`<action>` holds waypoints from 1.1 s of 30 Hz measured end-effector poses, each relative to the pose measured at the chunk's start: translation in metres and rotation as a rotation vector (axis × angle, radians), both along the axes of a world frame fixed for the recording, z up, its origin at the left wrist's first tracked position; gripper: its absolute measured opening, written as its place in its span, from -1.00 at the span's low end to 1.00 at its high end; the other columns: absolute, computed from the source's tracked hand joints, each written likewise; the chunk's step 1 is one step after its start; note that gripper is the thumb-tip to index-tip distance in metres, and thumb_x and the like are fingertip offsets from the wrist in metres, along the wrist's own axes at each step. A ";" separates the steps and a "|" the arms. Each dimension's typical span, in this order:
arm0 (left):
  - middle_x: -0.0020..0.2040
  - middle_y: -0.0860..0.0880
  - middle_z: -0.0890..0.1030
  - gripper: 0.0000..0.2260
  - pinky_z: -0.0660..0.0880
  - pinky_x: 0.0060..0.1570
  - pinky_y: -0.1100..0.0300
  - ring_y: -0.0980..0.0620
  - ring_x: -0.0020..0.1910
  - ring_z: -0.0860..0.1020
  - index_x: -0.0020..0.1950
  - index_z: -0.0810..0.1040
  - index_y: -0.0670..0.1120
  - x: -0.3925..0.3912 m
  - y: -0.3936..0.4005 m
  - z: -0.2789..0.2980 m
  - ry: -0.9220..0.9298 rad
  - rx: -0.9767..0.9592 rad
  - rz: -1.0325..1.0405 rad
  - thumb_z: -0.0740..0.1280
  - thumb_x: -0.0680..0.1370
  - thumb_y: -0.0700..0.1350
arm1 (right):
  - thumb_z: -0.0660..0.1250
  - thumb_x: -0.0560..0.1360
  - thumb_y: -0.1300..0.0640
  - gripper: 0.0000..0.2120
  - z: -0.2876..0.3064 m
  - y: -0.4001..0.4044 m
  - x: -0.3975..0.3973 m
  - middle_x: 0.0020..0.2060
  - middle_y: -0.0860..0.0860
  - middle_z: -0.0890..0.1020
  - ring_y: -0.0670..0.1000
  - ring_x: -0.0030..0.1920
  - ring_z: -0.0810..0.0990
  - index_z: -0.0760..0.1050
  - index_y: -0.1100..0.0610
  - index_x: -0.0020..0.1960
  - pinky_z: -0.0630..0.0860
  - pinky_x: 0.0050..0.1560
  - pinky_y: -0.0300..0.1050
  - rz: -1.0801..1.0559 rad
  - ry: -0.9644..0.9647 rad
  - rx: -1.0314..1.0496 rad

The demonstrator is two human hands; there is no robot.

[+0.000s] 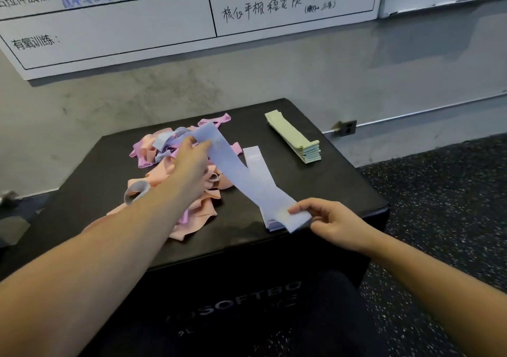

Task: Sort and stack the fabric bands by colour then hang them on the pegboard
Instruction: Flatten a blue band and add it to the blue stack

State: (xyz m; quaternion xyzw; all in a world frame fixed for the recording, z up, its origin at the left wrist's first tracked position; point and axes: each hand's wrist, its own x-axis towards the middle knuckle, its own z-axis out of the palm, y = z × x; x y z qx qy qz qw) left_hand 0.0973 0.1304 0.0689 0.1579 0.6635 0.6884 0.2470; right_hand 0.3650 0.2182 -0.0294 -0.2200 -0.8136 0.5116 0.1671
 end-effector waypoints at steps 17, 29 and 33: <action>0.10 -0.14 0.60 -0.75 0.66 -0.02 0.08 -0.09 0.04 0.64 0.16 0.49 0.00 -0.048 0.087 -0.039 0.416 -0.270 -0.037 0.34 0.57 -0.29 | 0.41 0.46 0.01 -0.83 -0.021 0.040 -0.035 -0.16 -0.38 0.50 -0.32 -0.04 0.45 0.68 -0.03 0.03 0.27 0.04 -0.39 -0.146 0.255 0.680; 0.22 -0.07 0.52 -0.69 0.64 -0.02 0.15 -0.05 0.15 0.55 0.28 0.47 -0.02 -0.065 0.142 -0.075 0.440 -0.347 -0.185 0.30 0.59 -0.31 | 0.45 0.54 -0.01 -0.90 -0.043 0.062 -0.065 -0.04 -0.16 0.65 -0.11 0.03 0.55 0.65 -0.04 0.03 0.45 0.03 -0.08 0.227 0.147 0.791; 0.19 -0.01 0.52 -0.67 0.62 -0.07 0.20 0.01 0.09 0.55 0.30 0.47 0.02 -0.071 0.157 -0.085 0.466 -0.340 -0.182 0.31 0.60 -0.30 | 0.46 0.52 -0.03 -0.91 -0.050 0.062 -0.065 -0.03 -0.15 0.61 -0.14 0.03 0.53 0.69 -0.04 -0.03 0.44 0.03 -0.12 0.239 0.156 0.736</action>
